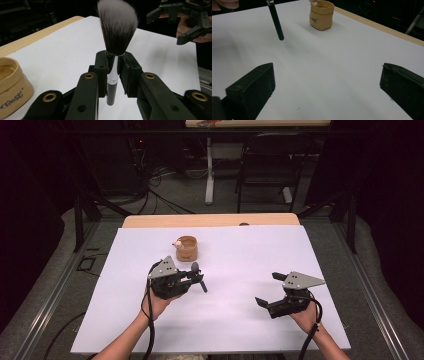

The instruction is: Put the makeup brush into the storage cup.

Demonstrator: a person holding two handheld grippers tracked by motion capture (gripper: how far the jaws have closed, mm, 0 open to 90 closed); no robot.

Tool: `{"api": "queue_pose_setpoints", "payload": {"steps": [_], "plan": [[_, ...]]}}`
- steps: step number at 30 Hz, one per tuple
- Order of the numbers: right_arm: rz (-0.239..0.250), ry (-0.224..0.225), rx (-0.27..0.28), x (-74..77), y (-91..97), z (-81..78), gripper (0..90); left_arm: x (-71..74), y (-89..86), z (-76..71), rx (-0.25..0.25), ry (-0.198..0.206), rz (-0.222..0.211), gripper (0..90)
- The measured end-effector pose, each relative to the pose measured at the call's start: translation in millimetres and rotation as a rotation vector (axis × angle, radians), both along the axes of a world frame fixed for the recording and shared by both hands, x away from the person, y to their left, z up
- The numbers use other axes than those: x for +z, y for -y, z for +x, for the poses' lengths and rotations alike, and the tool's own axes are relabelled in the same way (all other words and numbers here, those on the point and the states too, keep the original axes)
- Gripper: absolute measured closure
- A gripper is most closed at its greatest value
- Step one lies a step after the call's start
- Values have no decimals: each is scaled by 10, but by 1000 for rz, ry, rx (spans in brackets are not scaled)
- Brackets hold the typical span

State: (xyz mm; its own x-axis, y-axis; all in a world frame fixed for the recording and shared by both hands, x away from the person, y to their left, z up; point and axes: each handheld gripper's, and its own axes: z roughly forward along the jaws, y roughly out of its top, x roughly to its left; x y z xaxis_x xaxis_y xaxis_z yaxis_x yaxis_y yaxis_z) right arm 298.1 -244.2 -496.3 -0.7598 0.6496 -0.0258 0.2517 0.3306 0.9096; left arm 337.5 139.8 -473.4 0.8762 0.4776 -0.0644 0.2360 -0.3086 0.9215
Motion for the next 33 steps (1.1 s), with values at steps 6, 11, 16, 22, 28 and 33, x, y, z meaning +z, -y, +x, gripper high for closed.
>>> {"api": "queue_pose_setpoints", "payload": {"steps": [6,11,16,22,28,33], "plan": [[-7,1,-15,-44,128,-83,0,2,-48,15,15,5,7,767],[-15,-6,-11,-106,184,-147,0,6,-102,41,32,4,11,767],[-6,-23,-13,-134,215,-147,0,10,-167,80,56,3,26,768],[-5,-25,-5,-131,233,-121,0,31,-239,146,79,7,45,768],[-3,-23,9,-136,237,-97,0,60,-292,170,85,-3,44,768],[-14,-30,20,-159,218,-70,0,73,-256,203,81,-7,69,769]]}}
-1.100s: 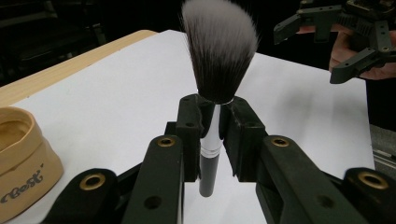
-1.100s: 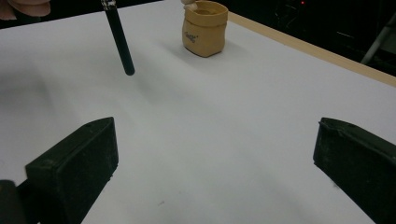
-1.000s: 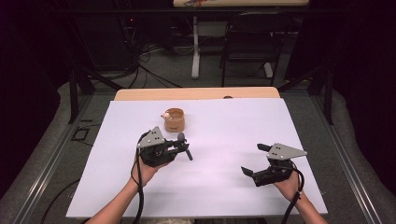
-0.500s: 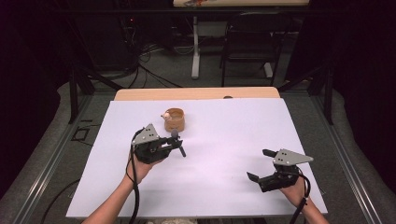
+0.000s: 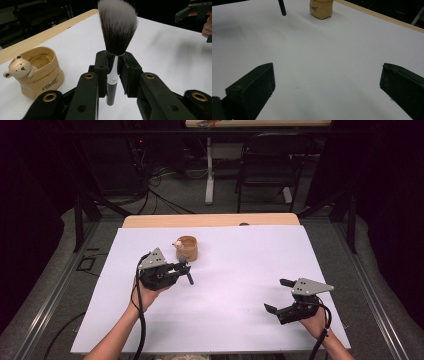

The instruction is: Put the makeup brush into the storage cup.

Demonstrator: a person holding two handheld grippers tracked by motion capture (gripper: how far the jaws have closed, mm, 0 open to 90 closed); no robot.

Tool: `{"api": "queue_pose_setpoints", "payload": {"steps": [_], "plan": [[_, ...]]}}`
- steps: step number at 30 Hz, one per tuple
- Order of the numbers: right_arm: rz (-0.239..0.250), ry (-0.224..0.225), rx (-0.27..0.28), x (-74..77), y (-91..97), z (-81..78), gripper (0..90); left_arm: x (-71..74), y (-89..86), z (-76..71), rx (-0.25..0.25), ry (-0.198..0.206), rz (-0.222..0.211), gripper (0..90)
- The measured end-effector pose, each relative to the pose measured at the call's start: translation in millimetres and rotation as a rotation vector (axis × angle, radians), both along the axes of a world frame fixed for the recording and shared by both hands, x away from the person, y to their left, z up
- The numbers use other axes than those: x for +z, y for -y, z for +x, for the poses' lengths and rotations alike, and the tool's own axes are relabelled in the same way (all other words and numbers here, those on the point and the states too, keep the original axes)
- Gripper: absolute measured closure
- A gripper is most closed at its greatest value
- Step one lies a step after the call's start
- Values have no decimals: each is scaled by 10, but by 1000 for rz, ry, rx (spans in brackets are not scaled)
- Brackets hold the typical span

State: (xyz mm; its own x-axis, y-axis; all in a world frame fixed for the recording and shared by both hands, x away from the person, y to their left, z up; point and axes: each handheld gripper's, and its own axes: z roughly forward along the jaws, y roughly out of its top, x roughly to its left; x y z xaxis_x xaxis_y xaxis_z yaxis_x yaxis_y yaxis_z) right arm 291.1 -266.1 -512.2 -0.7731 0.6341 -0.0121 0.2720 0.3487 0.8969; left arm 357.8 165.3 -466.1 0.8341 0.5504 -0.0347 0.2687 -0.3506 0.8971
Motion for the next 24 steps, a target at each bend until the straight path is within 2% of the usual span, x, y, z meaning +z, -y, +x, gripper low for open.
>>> {"api": "queue_pose_setpoints", "payload": {"steps": [3,4,8,13,16,19,24], "plan": [[-5,6,21,8,-25,-9,0,11,23,13,-8,-4,15,769],[-5,7,28,12,-38,-16,0,28,48,34,-11,-7,34,769],[-7,14,48,15,-49,-53,0,114,70,71,-3,4,29,769],[6,20,38,24,-51,-43,0,163,74,106,0,1,40,769],[-17,1,39,10,-72,-22,0,218,55,166,-9,-7,43,769],[-15,-2,54,19,-86,-25,0,265,58,203,-11,-1,54,770],[-12,14,48,41,-70,-46,0,353,77,254,-4,7,59,769]]}}
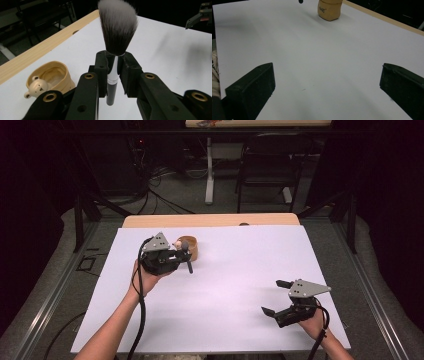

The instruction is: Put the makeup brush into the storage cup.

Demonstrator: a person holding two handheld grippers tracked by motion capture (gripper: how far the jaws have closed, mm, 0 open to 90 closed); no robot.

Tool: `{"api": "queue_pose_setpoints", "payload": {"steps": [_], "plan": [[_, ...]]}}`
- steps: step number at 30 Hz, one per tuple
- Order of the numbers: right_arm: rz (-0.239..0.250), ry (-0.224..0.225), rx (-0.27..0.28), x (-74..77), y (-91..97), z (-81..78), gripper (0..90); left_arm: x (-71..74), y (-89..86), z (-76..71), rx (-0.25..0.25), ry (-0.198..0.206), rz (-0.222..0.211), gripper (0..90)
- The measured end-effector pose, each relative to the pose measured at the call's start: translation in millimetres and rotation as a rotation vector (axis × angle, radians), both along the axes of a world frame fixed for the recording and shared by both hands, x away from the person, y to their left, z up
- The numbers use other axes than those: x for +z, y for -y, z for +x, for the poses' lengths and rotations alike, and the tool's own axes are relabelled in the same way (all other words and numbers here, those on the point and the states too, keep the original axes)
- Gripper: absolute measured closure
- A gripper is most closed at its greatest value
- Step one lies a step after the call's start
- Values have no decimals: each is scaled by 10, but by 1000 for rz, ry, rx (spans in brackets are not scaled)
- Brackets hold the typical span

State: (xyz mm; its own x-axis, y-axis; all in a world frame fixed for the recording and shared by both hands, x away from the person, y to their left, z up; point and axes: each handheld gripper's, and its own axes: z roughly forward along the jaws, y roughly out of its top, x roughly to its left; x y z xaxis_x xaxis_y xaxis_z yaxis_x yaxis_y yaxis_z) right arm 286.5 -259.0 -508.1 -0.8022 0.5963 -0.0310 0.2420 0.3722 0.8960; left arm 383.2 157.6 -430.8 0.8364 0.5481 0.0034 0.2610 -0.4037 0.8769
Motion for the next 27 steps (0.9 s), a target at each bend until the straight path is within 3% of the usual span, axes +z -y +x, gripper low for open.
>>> {"api": "queue_pose_setpoints", "payload": {"steps": [8,27], "plan": [[-22,-14,10,0,-12,6,0,138,23,64,11,17,39,770],[-35,-20,11,14,-14,7,0,393,-13,313,67,44,71,770]]}}
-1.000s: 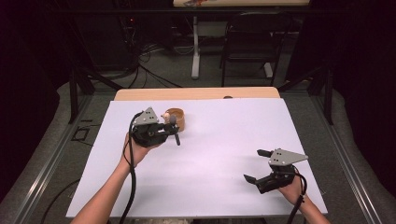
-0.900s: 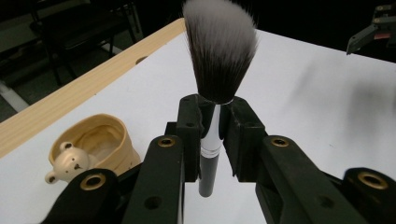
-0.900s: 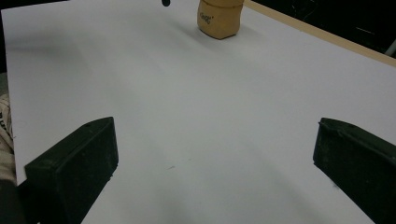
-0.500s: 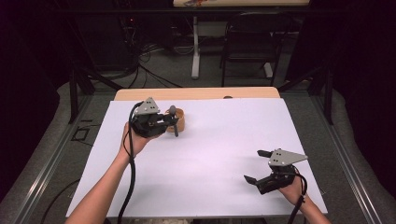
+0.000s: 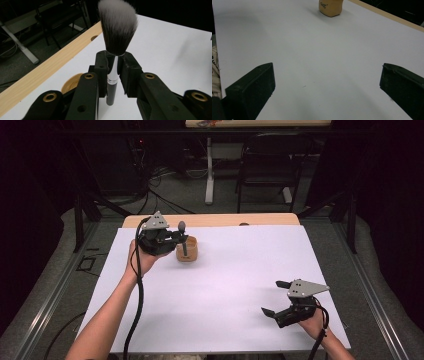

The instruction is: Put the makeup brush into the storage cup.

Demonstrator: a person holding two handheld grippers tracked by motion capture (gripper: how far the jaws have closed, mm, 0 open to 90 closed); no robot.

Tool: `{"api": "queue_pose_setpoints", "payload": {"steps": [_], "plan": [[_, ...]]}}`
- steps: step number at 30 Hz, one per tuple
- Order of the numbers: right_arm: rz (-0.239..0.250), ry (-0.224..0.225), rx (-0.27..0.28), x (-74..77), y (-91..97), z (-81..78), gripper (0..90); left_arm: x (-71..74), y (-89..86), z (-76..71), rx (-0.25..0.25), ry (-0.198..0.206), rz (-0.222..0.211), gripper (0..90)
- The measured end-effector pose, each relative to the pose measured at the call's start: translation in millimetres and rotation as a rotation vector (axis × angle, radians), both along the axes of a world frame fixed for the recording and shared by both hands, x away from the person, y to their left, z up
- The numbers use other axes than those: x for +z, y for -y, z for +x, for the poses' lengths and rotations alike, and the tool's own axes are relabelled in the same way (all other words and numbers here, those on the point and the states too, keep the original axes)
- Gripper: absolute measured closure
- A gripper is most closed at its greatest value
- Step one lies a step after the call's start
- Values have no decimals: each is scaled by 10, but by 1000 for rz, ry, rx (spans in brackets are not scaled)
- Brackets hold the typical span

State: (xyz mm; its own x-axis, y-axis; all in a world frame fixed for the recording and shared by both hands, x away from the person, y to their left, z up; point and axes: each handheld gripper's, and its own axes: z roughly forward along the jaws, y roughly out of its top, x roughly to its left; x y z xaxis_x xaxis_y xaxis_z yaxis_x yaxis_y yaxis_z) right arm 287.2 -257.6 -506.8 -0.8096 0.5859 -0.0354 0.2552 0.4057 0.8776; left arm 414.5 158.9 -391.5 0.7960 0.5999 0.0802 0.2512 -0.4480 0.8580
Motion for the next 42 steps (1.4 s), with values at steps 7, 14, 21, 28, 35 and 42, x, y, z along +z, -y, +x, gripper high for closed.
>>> {"api": "queue_pose_setpoints", "payload": {"steps": [7,14,21,28,35,42], "plan": [[-4,-2,-6,3,9,7,0,67,13,79,12,7,5,770],[-5,-2,-3,-3,7,9,0,113,6,169,31,16,13,770],[-8,-1,-6,-2,9,11,0,152,46,275,49,22,24,770],[-11,-4,-5,-3,8,12,0,115,94,360,62,14,24,770],[-13,-2,-8,-2,11,11,0,30,116,466,84,1,34,770],[-15,-2,-8,-1,11,10,0,-33,115,533,106,-8,33,769]]}}
